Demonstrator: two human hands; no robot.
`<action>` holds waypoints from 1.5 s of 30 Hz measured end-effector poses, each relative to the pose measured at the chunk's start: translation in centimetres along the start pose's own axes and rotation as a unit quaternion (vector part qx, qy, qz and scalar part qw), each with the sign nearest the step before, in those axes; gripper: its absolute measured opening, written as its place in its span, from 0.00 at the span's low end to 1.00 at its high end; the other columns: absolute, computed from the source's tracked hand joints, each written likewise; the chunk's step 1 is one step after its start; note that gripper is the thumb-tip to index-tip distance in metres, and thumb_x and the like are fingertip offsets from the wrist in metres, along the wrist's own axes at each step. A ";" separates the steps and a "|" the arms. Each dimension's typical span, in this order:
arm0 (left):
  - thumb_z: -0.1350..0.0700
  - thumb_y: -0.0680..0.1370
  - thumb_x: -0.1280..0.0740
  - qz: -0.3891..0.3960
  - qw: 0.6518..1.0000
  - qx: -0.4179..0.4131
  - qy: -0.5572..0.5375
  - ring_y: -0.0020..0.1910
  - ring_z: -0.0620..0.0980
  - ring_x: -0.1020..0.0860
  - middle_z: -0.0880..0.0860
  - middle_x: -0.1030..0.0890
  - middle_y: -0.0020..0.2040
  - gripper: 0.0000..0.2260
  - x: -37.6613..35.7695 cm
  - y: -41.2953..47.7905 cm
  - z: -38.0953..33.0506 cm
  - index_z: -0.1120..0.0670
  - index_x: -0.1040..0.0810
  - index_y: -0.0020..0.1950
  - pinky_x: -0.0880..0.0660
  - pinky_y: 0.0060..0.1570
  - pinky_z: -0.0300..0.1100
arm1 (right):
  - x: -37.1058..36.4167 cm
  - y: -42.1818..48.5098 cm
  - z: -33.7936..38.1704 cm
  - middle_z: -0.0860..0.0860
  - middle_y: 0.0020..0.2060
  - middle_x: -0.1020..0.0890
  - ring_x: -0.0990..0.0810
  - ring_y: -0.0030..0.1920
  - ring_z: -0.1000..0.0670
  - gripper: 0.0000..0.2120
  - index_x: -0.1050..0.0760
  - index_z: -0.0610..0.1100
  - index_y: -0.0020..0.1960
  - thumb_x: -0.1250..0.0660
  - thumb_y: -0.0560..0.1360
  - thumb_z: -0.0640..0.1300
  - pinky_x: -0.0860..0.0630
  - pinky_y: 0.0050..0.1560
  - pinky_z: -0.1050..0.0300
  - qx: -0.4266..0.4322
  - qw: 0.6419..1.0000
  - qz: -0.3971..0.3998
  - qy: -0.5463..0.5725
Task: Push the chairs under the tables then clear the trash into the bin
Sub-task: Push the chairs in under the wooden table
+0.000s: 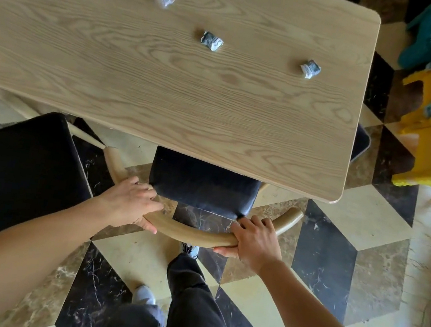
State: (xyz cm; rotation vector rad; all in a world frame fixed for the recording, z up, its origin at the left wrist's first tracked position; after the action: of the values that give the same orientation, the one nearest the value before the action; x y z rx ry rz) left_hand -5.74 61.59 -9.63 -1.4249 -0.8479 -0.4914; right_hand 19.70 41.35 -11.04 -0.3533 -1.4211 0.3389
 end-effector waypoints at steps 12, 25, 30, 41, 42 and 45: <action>0.48 0.83 0.40 -0.130 0.951 0.191 -0.207 0.56 0.53 0.24 0.52 0.24 0.60 0.11 1.5 -11.1 -4.0 0.53 0.27 0.60 0.25 0.50 0.48 | 6.2 2.5 8.8 0.46 0.65 0.24 0.25 0.64 0.42 0.28 0.31 0.44 0.70 0.36 0.77 0.61 0.27 0.61 0.47 -0.105 0.960 0.258 0.032; 0.53 0.83 0.43 -0.146 0.839 0.424 -0.308 0.50 0.55 0.23 0.53 0.25 0.51 0.09 -13.0 -40.0 -11.8 0.55 0.27 0.58 0.27 0.48 0.49 | 8.1 -1.5 40.5 0.41 0.65 0.24 0.25 0.64 0.40 0.22 0.32 0.42 0.72 0.36 0.79 0.46 0.28 0.63 0.48 0.052 0.984 0.157 0.069; 0.52 0.83 0.44 -0.123 0.801 0.481 -0.335 0.64 0.53 0.26 0.53 0.26 0.64 0.14 -20.8 -48.4 -15.1 0.53 0.30 0.68 0.30 0.64 0.47 | 5.1 -4.8 51.3 0.44 0.56 0.22 0.22 0.55 0.44 0.13 0.27 0.41 0.63 0.39 0.80 0.44 0.26 0.55 0.52 0.152 0.978 0.140 0.028; 0.55 0.82 0.44 -0.117 0.755 0.531 -0.366 0.45 0.50 0.28 0.50 0.31 0.46 0.03 -28.2 -56.7 -12.1 0.52 0.32 0.52 0.30 0.45 0.45 | 6.0 -2.1 64.0 0.45 0.54 0.22 0.22 0.48 0.44 0.14 0.28 0.43 0.61 0.40 0.79 0.48 0.26 0.46 0.53 0.187 0.973 0.130 0.031; 0.55 0.82 0.44 -0.119 0.755 0.531 -0.366 0.45 0.51 0.28 0.50 0.31 0.46 0.02 -28.6 -57.0 -11.2 0.51 0.34 0.51 0.30 0.44 0.45 | 6.2 -1.0 65.1 0.45 0.54 0.22 0.21 0.49 0.44 0.15 0.29 0.44 0.62 0.40 0.79 0.49 0.25 0.47 0.52 0.188 0.973 0.130 0.036; 0.55 0.83 0.44 -0.121 0.764 0.523 -0.359 0.50 0.53 0.25 0.50 0.30 0.48 0.06 -30.0 -57.7 -7.4 0.53 0.31 0.57 0.31 0.45 0.45 | 6.4 2.6 68.5 0.45 0.54 0.22 0.20 0.49 0.44 0.16 0.30 0.43 0.62 0.40 0.79 0.52 0.21 0.49 0.49 0.188 0.972 0.133 0.050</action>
State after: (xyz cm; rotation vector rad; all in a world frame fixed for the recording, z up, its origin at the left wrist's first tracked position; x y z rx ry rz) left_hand -66.18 41.85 5.79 -0.3877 -1.5964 0.3989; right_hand -47.58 48.91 1.46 -0.2446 -1.1805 0.7873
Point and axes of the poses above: each hand's wrist, its own y-axis towards the middle knuckle, its own x-axis out of the back of the hand, z = x × y, the point moved 2 cm from there along y, towards the middle knuckle
